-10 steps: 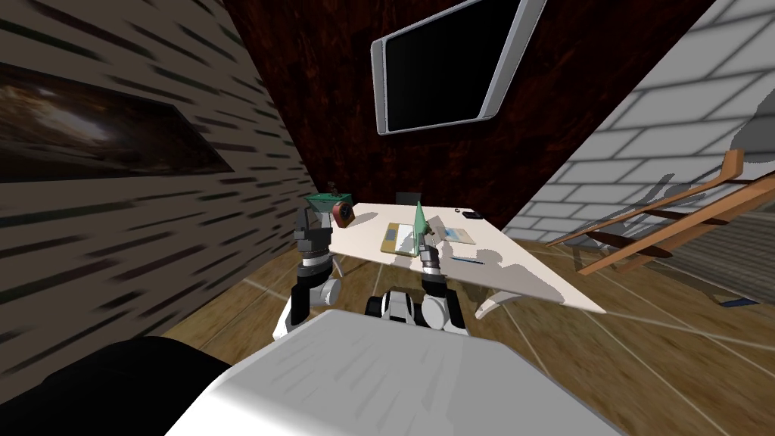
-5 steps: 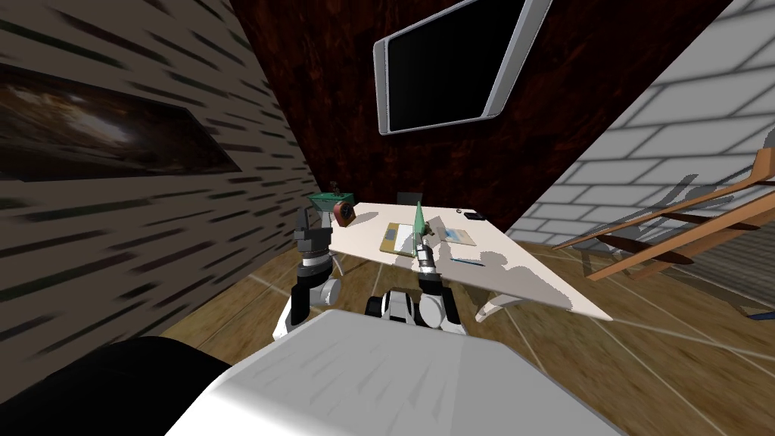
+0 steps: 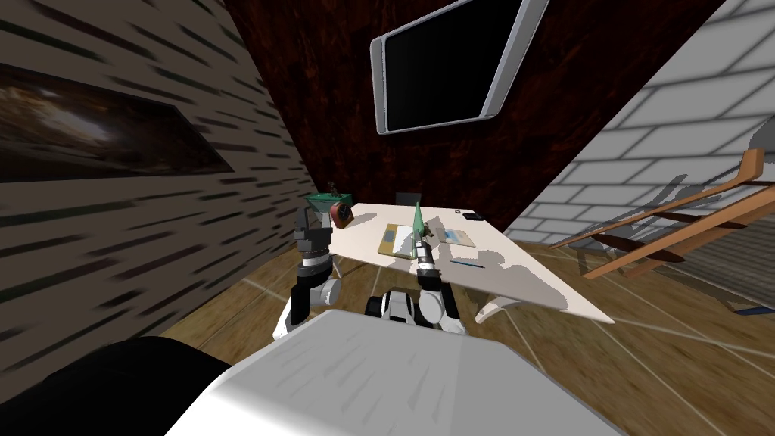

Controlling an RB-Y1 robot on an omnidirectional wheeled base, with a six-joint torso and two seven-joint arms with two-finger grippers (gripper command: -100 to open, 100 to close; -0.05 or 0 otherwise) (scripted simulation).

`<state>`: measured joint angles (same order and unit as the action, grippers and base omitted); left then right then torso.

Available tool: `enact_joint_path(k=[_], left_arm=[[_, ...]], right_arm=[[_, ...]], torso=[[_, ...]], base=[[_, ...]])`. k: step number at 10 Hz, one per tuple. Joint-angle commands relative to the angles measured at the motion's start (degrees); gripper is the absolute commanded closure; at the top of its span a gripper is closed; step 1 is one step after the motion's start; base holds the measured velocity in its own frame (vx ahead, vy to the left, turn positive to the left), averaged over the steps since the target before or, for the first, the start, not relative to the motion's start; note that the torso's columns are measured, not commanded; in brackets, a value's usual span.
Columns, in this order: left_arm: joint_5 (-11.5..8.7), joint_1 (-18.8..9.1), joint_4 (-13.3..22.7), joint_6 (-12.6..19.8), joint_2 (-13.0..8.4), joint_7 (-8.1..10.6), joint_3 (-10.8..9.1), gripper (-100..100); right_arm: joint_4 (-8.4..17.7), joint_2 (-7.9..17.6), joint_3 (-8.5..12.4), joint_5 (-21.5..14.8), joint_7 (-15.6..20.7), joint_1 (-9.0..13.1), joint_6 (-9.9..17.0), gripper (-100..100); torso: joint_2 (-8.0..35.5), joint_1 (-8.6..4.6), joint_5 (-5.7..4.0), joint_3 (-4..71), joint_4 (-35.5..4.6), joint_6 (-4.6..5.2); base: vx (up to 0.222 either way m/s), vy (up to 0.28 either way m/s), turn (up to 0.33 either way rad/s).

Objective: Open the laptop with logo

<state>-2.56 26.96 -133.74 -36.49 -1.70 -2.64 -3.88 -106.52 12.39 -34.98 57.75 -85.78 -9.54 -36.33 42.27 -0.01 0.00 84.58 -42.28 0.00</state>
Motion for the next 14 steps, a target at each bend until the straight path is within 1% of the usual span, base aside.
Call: enact_joint_path(k=[1, 2, 3, 6, 7, 9, 10, 13, 14], left_arm=[[0.00, 0.00, 0.00, 0.00, 0.00, 0.00, 0.00, 0], [0.00, -0.02, 0.00, 0.00, 0.00, 0.00, 0.01, 0], [0.00, -0.02, 0.00, 0.00, 0.00, 0.00, 0.00, 0], [0.00, -0.01, 0.00, 0.00, 0.00, 0.00, 0.00, 0], [0.00, -0.01, 0.00, 0.00, 0.01, 0.00, 0.01, 0], [0.00, -0.01, 0.00, 0.00, 0.00, 0.00, 0.01, 0], [0.00, -0.01, 0.00, 0.00, 0.00, 0.00, 0.01, 0], [0.00, -0.01, 0.00, 0.00, 0.01, 0.00, 0.01, 0], [0.00, -0.01, 0.00, 0.00, 0.01, 0.00, 0.01, 0]], right_arm=[[0.94, 0.75, -0.60, -0.79, -1.21, -0.38, -1.72, 100], [1.42, 1.09, -0.87, -1.15, -1.81, -0.50, -2.54, 100], [1.04, 0.75, -0.43, -1.01, -1.13, 0.06, -1.88, 100], [2.13, -0.59, 1.76, -1.92, 3.62, 1.75, 3.24, 100], [2.13, -0.59, 1.76, -1.92, 3.62, 1.75, 3.60, 100], [2.78, -1.53, 3.24, -2.49, 6.85, 2.90, 7.15, 100], [2.78, -1.53, 3.24, -2.49, 6.85, 2.90, 7.43, 100], [3.75, -2.93, 5.45, -3.33, 11.69, 4.62, 12.68, 100], [3.75, -2.93, 5.45, -3.33, 11.69, 4.62, 13.18, 100]], torso=[[0.12, 0.00, 0.00, -0.08, -0.03, 0.00], [0.26, -0.03, -0.03, -0.18, -0.01, 0.06], [0.28, -0.18, -0.16, -0.23, 0.11, 0.01], [-0.08, 0.20, 0.04, 0.05, 0.01, -0.07], [-0.06, 0.26, 0.06, 0.04, 0.02, -0.10], [0.02, 0.09, 0.01, -0.02, 0.01, -0.09], [0.02, 0.10, 0.01, -0.02, 0.01, -0.10], [-0.06, 0.23, 0.04, 0.03, 0.06, -0.12], [-0.11, 0.23, 0.05, 0.06, 0.05, -0.10]], base=[[-0.048, 0.012, 0.085], [-0.063, -0.004, 0.048], [-0.023, -0.004, 0.003], [-0.014, 0.043, -0.053], [-0.013, 0.048, -0.010], [-0.016, 0.041, -0.036], [-0.010, 0.031, -0.024], [-0.018, 0.049, -0.043], [-0.015, 0.046, -0.017]])
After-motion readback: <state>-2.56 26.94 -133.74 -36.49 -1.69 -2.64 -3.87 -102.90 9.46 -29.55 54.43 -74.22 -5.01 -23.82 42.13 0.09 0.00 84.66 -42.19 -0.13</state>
